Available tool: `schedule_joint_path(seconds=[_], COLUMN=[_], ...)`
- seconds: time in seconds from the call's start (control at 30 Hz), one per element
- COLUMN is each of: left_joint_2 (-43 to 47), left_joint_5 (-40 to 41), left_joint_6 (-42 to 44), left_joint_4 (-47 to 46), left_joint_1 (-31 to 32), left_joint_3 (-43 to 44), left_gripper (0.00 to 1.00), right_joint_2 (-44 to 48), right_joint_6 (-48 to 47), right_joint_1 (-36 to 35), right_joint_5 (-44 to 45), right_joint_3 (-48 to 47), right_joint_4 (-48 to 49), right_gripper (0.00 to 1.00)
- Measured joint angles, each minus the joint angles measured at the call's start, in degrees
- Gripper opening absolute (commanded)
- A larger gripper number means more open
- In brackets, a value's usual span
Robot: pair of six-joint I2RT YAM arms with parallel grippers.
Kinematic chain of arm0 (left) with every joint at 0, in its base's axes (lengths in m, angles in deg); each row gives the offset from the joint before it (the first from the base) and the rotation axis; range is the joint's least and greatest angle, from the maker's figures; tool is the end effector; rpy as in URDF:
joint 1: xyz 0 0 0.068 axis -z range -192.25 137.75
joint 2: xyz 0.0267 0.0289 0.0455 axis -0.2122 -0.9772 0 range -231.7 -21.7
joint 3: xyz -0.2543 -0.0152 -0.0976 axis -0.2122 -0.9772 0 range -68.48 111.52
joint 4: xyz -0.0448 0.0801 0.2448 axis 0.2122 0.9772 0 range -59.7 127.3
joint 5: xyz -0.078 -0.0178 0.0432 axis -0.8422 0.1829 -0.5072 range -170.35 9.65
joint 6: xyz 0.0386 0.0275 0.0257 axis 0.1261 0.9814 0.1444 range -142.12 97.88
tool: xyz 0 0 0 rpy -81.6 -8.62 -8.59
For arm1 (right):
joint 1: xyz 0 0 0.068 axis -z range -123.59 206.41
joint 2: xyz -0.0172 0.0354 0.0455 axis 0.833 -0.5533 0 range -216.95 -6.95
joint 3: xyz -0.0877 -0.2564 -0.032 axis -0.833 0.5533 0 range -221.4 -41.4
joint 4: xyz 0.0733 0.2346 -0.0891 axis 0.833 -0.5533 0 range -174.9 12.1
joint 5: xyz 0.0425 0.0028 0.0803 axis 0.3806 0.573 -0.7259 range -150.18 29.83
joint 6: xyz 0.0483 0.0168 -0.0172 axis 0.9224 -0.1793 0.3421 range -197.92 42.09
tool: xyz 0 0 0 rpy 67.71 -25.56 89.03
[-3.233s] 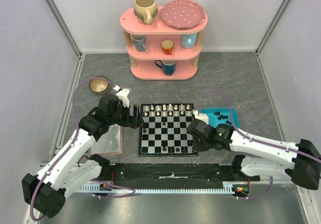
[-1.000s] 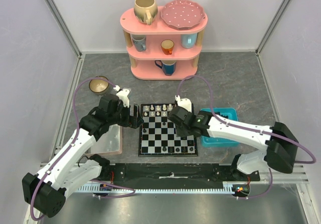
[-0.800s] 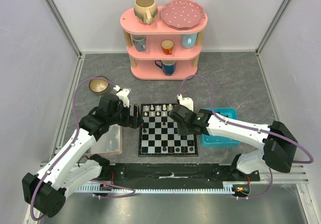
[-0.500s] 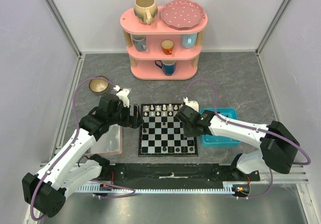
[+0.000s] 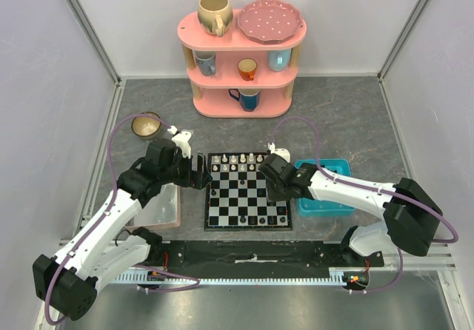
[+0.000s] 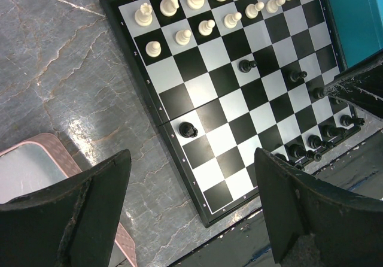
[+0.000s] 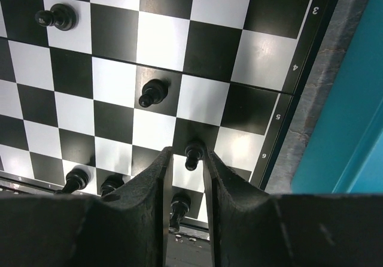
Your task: Set up the chess pieces on the board
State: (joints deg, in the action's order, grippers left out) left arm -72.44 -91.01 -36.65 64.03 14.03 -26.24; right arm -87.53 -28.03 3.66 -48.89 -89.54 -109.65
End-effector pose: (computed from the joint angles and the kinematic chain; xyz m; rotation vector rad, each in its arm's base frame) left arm 0.1627 -0.0878 0.2678 0.3387 2.3378 -0.5708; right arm 0.1648 0.2052 0.1951 -0.0064 2.6923 0.3154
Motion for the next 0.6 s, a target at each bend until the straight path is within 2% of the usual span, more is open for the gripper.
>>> schedule_joint_path(seconds=[0.3, 0.6], left_joint_2=[0.0, 0.0], left_joint_5=[0.0, 0.0], left_joint_6=[0.0, 0.0], left_joint_4=[0.0, 0.0], left_joint_1=[0.0, 0.0], left_joint_3=[0.0, 0.0], left_gripper=[0.89, 0.89], right_joint_2=[-0.1, -0.1], right_joint_6=[-0.2, -0.4], right_joint_1=[0.0, 0.0], right_joint_5=[-1.6, -2.0], right_joint_3=[1.1, 1.5], right_joint_4=[0.0, 0.1], right_gripper=[0.32, 0.22])
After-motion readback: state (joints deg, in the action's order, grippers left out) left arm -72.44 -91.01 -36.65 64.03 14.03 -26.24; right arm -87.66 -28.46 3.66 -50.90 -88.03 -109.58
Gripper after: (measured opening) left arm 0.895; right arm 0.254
